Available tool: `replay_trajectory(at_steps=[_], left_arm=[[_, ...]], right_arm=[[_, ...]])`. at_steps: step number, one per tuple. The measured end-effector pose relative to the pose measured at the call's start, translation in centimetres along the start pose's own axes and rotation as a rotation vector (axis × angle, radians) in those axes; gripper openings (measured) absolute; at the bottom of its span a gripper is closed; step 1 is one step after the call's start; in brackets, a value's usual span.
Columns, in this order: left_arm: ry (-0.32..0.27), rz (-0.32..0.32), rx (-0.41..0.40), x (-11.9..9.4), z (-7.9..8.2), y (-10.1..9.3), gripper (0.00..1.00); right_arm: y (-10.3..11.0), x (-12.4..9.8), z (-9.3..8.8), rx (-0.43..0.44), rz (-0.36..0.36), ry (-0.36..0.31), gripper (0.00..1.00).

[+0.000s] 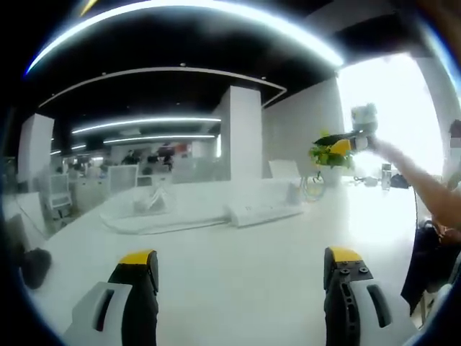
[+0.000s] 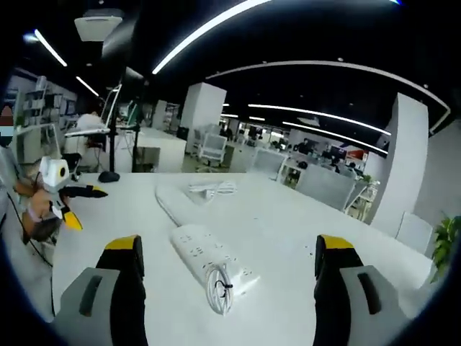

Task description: Straighten the power strip on the desk, plug the charger into it

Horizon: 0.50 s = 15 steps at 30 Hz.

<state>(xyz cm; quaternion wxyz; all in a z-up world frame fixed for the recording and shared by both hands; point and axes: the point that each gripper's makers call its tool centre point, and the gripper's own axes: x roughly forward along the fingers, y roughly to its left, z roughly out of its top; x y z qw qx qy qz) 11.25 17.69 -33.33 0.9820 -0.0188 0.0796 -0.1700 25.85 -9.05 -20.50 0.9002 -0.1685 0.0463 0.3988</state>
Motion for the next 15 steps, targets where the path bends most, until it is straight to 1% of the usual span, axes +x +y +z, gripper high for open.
replay_trajectory(at_steps=[4,6,9,15], left_arm=[[0.000,-0.001,-0.001,0.1,0.0,0.1,0.98],[0.001,-0.001,-0.001,0.1,-0.1,0.1,0.98],[0.002,-0.001,-0.001,0.1,-0.1,0.1,0.98],[0.003,0.001,-0.003,0.2,-0.2,0.2,0.98]], right_arm=[[0.2,-1.0,-0.4,0.000,-0.016,-0.005,0.98],[0.3,-1.5,-0.5,0.012,-0.024,-0.020,0.97],[0.1,-2.1,-0.7,0.018,-0.041,-0.040,0.97],[-0.1,-3.4,-1.6,0.049,-0.062,-0.056,0.98]])
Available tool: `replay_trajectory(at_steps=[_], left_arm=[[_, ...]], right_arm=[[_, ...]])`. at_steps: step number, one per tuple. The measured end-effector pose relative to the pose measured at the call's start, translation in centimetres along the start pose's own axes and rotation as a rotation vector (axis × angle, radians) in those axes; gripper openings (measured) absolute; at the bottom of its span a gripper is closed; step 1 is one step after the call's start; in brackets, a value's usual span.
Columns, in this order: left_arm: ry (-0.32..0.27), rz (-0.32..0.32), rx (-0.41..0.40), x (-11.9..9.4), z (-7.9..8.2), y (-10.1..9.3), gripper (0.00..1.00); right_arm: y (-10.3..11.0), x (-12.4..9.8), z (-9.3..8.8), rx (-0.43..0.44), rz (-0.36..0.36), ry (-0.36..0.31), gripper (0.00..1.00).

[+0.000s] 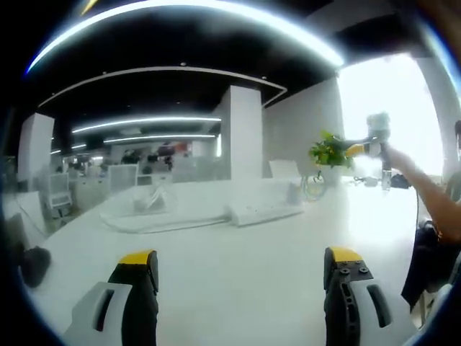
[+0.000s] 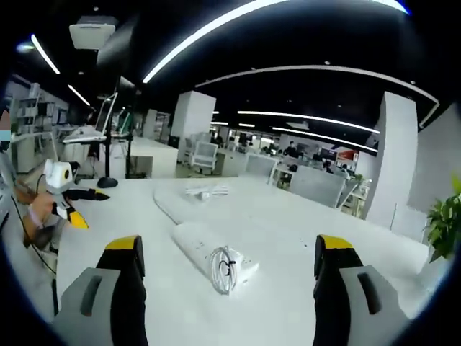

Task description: Straighten the power strip on the desk, plug the charger into it

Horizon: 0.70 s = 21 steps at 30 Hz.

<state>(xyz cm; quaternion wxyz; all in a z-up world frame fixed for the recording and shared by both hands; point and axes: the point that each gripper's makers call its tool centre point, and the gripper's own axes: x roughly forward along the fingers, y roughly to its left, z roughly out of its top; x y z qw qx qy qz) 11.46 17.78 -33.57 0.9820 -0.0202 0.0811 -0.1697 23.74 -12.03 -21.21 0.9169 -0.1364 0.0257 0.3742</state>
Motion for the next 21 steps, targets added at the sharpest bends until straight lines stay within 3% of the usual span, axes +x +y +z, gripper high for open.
replay_trajectory(at_steps=[10,21], left_arm=[[-0.001,-0.006,0.001,0.3,0.1,0.0,0.98],[-0.005,0.009,0.004,0.0,0.2,0.5,0.98]], right_arm=[[0.8,-2.5,-1.2,0.042,-0.033,-0.038,0.98],[0.9,-5.2,-4.2,0.100,-0.091,-0.050,0.99]])
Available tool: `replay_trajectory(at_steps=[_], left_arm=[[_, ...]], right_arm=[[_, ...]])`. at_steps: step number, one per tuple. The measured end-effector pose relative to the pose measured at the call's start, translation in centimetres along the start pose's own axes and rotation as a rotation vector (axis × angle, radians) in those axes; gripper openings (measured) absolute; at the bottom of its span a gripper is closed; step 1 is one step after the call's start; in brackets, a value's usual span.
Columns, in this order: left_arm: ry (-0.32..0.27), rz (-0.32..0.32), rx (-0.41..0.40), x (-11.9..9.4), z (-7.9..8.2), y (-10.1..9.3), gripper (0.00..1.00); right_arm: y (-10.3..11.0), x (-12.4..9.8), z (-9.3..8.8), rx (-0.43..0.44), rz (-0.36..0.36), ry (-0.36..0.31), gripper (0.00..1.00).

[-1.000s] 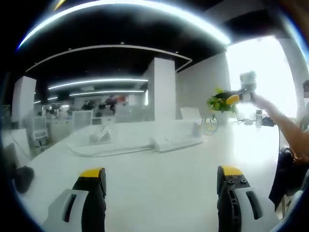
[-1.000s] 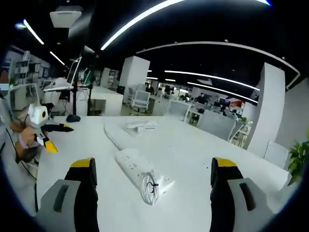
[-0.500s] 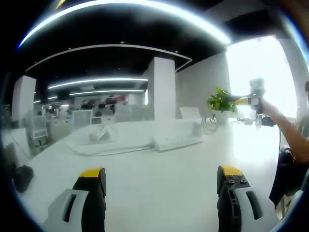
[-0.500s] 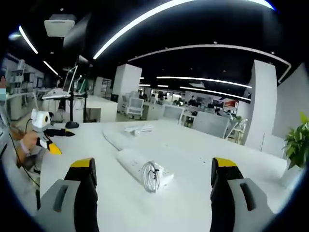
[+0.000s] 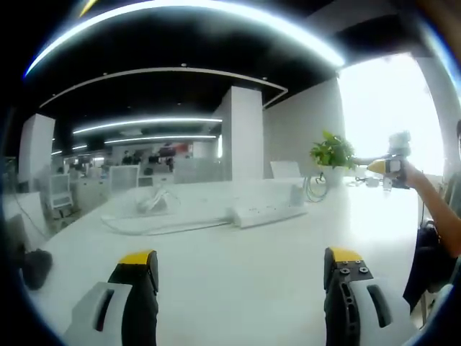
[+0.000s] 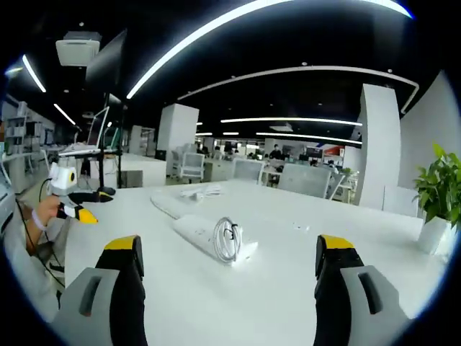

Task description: Straighten the power strip on the desk, plug the charger into it

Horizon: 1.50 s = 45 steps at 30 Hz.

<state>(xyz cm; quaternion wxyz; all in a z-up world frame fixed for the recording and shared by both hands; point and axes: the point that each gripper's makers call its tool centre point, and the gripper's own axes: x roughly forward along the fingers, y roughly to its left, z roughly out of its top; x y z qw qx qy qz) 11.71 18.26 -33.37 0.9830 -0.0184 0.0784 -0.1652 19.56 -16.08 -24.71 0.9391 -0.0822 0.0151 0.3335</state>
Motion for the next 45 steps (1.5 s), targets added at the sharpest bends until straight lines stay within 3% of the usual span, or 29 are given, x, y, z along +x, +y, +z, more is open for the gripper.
replay_trajectory(at_steps=[17,45], left_arm=[[-0.002,0.020,-0.001,-0.3,0.2,0.8,0.98],[-0.007,0.038,-0.020,-0.1,0.2,1.7,0.98]], right_arm=[[0.2,-2.8,-4.5,0.101,-0.060,-0.001,0.98],[1.3,-2.7,-6.4,0.141,-0.074,0.010,0.96]])
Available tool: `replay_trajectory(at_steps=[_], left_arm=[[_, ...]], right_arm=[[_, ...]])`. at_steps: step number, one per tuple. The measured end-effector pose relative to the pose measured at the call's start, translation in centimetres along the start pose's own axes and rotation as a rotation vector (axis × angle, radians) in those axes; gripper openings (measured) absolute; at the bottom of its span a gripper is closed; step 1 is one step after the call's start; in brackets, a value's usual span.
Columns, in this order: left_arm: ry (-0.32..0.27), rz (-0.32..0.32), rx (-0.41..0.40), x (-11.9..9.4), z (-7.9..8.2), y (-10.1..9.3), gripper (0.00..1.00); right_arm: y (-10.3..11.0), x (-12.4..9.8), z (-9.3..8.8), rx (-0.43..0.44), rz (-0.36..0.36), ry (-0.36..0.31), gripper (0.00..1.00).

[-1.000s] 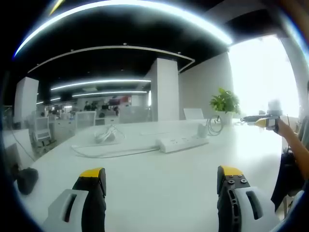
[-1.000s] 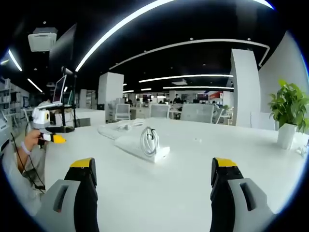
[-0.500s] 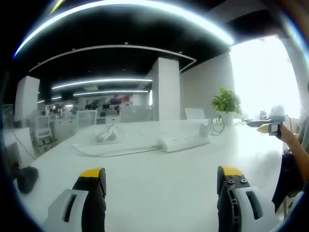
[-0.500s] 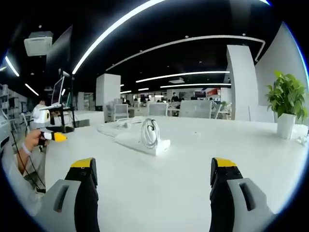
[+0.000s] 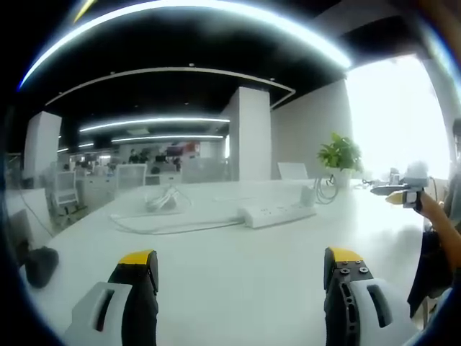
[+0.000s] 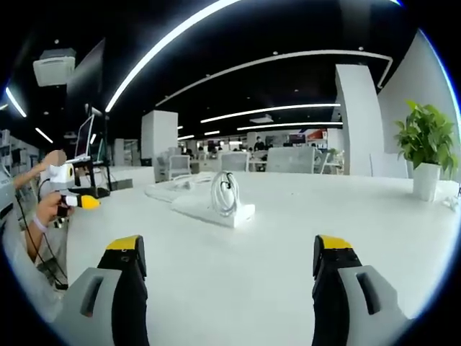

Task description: Straighten the power strip on the desk, plug the charger into it

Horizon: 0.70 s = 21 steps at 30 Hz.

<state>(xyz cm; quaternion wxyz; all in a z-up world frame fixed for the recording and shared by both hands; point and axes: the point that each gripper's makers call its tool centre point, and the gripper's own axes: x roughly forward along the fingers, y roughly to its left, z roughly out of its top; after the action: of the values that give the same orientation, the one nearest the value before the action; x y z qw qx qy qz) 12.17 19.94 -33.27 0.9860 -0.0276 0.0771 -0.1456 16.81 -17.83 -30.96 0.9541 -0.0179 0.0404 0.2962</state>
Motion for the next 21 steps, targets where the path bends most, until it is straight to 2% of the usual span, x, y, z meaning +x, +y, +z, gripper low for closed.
replay_trajectory(at_steps=[8,21], left_arm=[[-0.002,0.003,0.000,-0.04,-0.01,0.04,0.98],[-0.004,0.003,-0.002,0.00,-0.11,0.00,0.98]], right_arm=[[0.13,-0.07,0.27,0.005,0.002,-0.016,0.96],[-0.10,-0.06,-0.18,-0.015,-0.011,0.002,0.90]])
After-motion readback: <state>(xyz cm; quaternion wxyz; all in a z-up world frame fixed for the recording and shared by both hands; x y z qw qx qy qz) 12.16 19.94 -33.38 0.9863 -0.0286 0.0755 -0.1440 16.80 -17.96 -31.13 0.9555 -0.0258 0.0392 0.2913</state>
